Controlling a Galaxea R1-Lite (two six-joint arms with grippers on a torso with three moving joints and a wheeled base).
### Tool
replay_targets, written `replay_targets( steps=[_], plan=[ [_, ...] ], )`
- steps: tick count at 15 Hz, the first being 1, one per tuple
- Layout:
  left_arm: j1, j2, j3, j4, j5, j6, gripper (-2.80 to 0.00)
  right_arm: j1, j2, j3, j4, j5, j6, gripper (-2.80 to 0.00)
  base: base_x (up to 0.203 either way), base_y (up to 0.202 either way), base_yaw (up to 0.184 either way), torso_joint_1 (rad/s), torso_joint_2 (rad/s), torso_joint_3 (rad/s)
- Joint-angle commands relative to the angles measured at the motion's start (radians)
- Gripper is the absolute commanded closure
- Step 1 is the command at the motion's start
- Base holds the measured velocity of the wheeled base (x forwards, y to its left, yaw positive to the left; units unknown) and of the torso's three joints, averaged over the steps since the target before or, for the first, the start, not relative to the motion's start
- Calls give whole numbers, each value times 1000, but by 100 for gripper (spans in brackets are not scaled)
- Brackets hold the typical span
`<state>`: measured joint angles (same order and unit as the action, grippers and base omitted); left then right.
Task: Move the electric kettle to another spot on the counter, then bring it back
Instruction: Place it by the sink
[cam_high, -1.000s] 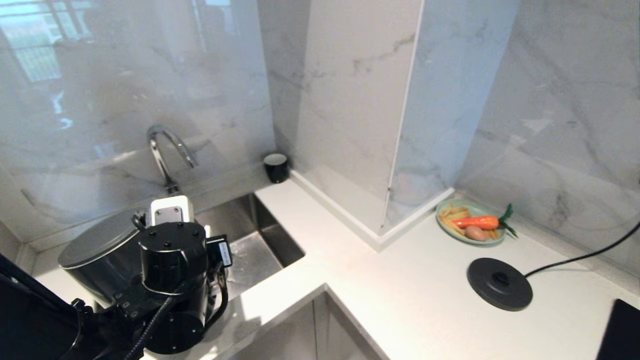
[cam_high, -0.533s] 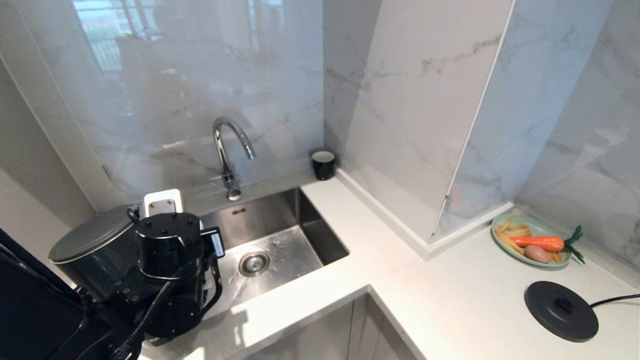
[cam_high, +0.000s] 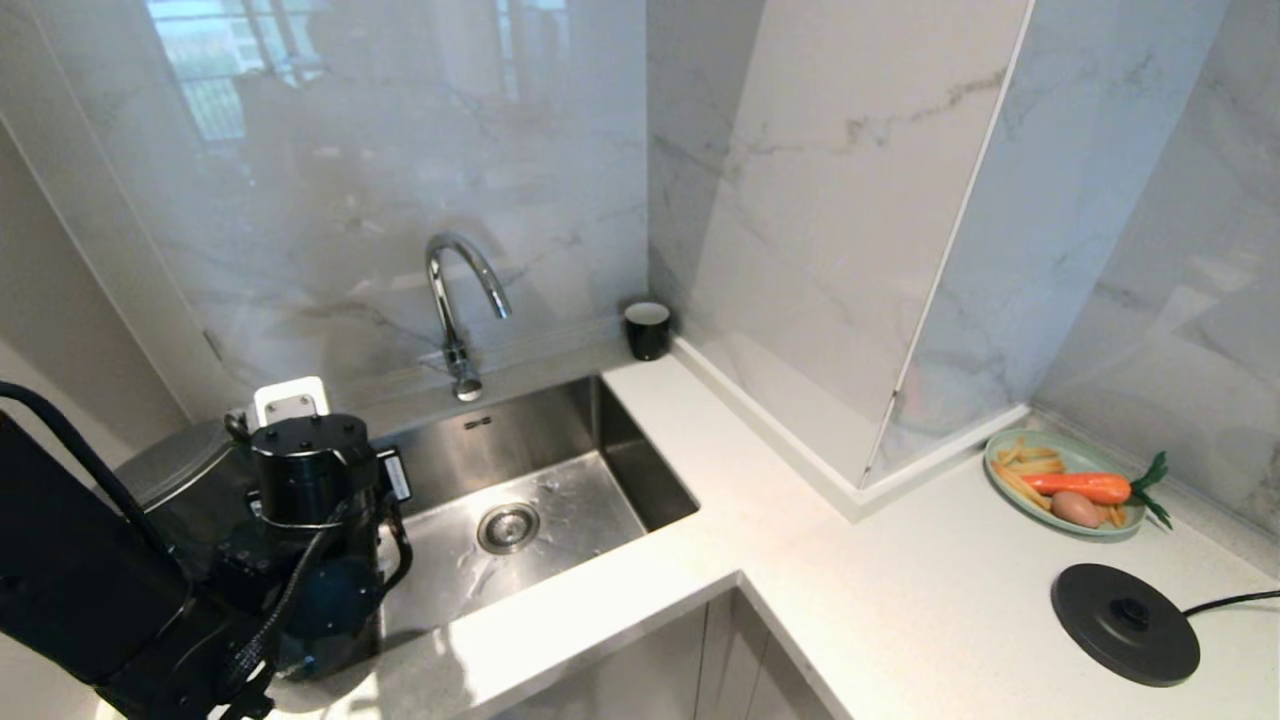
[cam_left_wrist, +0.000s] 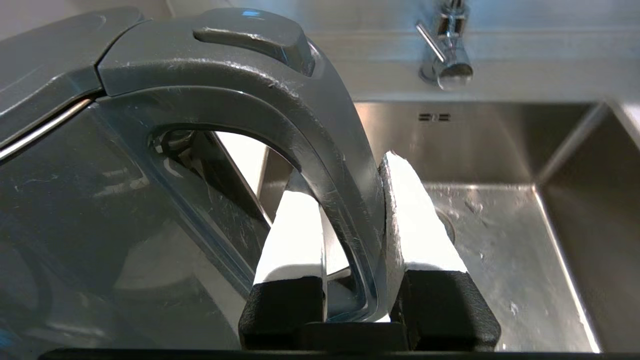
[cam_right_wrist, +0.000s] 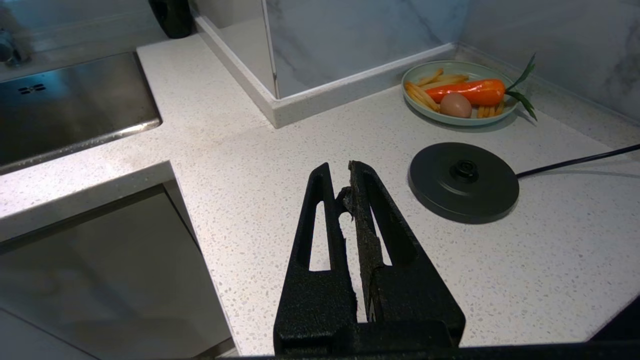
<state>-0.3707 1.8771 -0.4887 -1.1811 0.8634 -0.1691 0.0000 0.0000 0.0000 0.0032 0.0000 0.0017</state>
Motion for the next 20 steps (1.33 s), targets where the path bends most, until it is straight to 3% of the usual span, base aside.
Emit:
replay_targets(
  steps=[1, 5, 20],
  plan=[
    [30, 46, 0, -36, -3, 3, 0, 0, 0, 0, 0, 0, 0, 0, 0, 0, 0, 0, 0, 0],
    [90, 86, 5, -102, -53, 9, 0, 0, 0, 0, 0, 0, 0, 0, 0, 0, 0, 0, 0, 0],
    [222, 94, 100, -107, -211, 22, 0, 0, 0, 0, 0, 0, 0, 0, 0, 0, 0, 0, 0, 0]
  ],
)
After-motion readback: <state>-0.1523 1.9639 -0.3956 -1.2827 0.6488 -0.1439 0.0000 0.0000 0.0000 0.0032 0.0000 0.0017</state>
